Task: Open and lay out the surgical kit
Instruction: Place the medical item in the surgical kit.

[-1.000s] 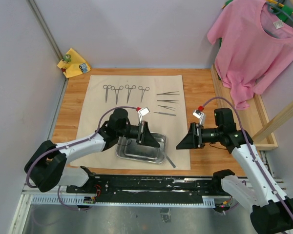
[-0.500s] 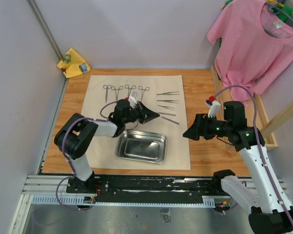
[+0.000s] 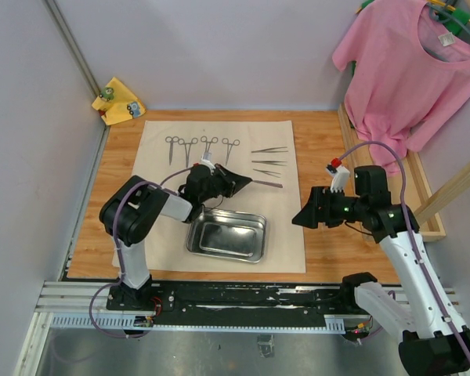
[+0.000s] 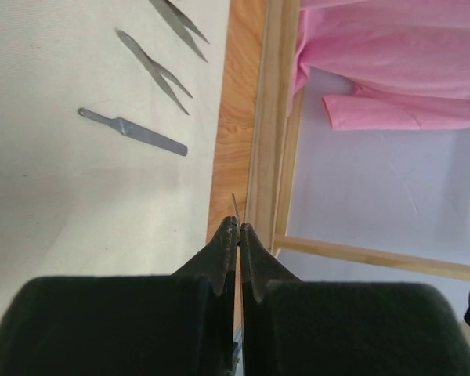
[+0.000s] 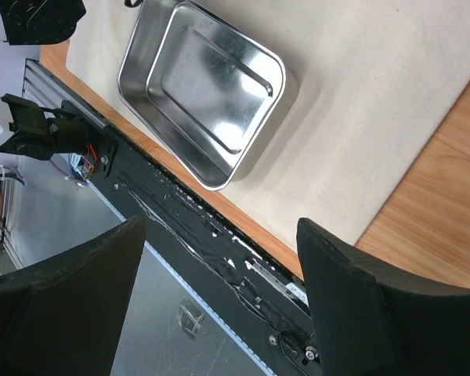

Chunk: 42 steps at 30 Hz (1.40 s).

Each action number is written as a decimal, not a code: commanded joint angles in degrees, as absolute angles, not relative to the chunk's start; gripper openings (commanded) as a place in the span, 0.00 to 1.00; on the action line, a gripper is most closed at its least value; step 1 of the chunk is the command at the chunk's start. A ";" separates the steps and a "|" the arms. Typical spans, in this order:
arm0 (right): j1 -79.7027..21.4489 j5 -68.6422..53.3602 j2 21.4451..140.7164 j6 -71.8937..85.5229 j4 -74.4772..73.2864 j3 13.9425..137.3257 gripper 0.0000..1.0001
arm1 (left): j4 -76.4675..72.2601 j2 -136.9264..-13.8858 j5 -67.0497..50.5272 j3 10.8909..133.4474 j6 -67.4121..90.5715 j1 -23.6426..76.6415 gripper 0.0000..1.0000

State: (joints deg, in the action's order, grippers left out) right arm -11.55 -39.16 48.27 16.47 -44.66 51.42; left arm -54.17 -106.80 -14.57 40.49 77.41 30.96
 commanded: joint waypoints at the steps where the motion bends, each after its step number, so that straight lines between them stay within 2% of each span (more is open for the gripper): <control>1: -10.61 -40.96 47.75 16.22 -42.84 50.09 0.80 | -50.89 -108.49 -12.48 43.43 75.84 31.99 0.00; 22: -10.56 -43.57 46.41 17.16 -40.34 47.41 0.82 | -48.56 -113.64 -8.31 44.33 77.65 34.76 0.01; 27: -10.59 -43.82 46.23 17.34 -39.93 47.04 0.82 | -48.56 -112.97 -7.38 43.36 77.44 35.15 0.08; 33: -10.61 -43.96 46.18 17.36 -39.80 46.42 0.82 | -48.06 -111.75 -7.67 42.25 76.96 35.16 0.25; 39: -10.54 -44.01 46.23 17.48 -39.66 46.34 0.83 | -45.23 -110.26 -7.60 41.92 76.02 35.07 0.33; 42: -10.55 -44.01 46.23 17.55 -39.68 46.07 0.84 | -41.63 -108.90 -7.65 42.97 74.53 34.98 0.48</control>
State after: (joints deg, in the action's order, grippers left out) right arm -11.55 -43.20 46.83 16.93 -40.36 46.96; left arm -45.43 -112.22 -8.62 42.39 76.82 34.72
